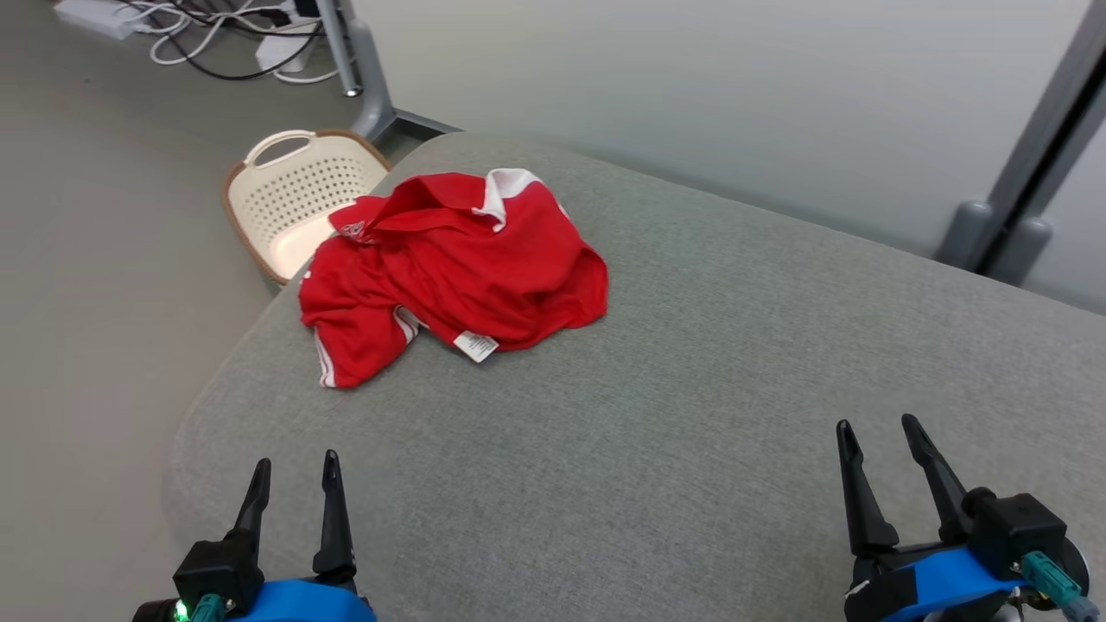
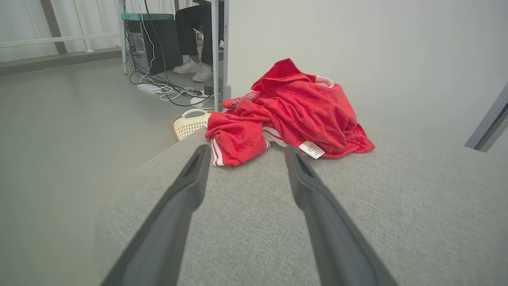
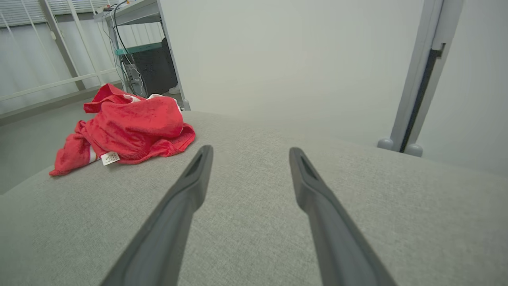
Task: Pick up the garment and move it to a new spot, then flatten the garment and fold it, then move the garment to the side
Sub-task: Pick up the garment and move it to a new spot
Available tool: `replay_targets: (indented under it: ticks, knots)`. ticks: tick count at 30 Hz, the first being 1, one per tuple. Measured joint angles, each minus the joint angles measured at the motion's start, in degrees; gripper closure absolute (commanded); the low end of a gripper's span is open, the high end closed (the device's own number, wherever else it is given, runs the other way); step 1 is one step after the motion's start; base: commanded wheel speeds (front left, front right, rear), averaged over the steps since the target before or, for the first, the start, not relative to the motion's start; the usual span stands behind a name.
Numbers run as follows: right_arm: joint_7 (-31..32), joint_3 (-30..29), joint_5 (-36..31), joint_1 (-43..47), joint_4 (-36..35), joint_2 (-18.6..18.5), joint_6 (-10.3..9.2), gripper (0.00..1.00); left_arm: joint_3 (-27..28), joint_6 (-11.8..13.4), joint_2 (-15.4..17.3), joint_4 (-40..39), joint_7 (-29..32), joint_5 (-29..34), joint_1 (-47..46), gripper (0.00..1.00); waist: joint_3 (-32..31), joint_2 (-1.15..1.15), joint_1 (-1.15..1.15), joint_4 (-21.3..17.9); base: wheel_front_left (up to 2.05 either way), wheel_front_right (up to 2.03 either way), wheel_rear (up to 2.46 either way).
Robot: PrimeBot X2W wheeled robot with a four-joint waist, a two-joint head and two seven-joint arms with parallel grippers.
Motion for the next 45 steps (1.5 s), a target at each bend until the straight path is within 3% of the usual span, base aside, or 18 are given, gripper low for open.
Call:
replay_targets:
  ticks: [4, 12, 24, 34, 45]
  knots:
    - [0.4, 2.1, -0.1, -1.0, 0.2, 0.0, 0.0, 0.0, 1.3, 0.9, 0.1, -1.2, 0.0, -0.3, 1.2, 0.0, 0.2, 0.0, 0.0, 2.6, 0.0, 0.0, 0.0]
    - [0.8, 4.3, -0.3, -3.0, 1.2, 0.0, 0.0, 0.0, 3.3, 1.4, -0.3, -3.9, 0.0, -0.5, 3.0, 0.0, 1.0, 0.0, 0.0, 3.2, 0.0, 0.0, 0.0]
    - [0.5, 2.0, -0.3, -2.7, 1.2, 0.0, 0.0, 0.0, 4.2, 0.7, -0.1, -4.7, 1.1, -1.2, 0.5, 0.0, 2.0, 0.0, 0.0, 3.1, 0.0, 0.0, 0.0]
    - [0.8, 1.3, -0.9, -2.7, -1.1, 0.0, 0.0, 0.0, 7.0, -3.4, 5.6, -7.1, 16.9, -7.8, -15.5, 0.0, 5.3, 0.0, 0.0, 1.6, 0.0, 0.0, 0.0]
    - [1.7, 2.8, -2.2, -6.4, -3.9, 0.0, 0.0, 0.0, 15.4, -4.6, 14.1, -1.7, 34.4, -19.4, -31.9, 0.0, 12.2, 0.0, 0.0, -7.1, 0.0, 0.0, 0.0]
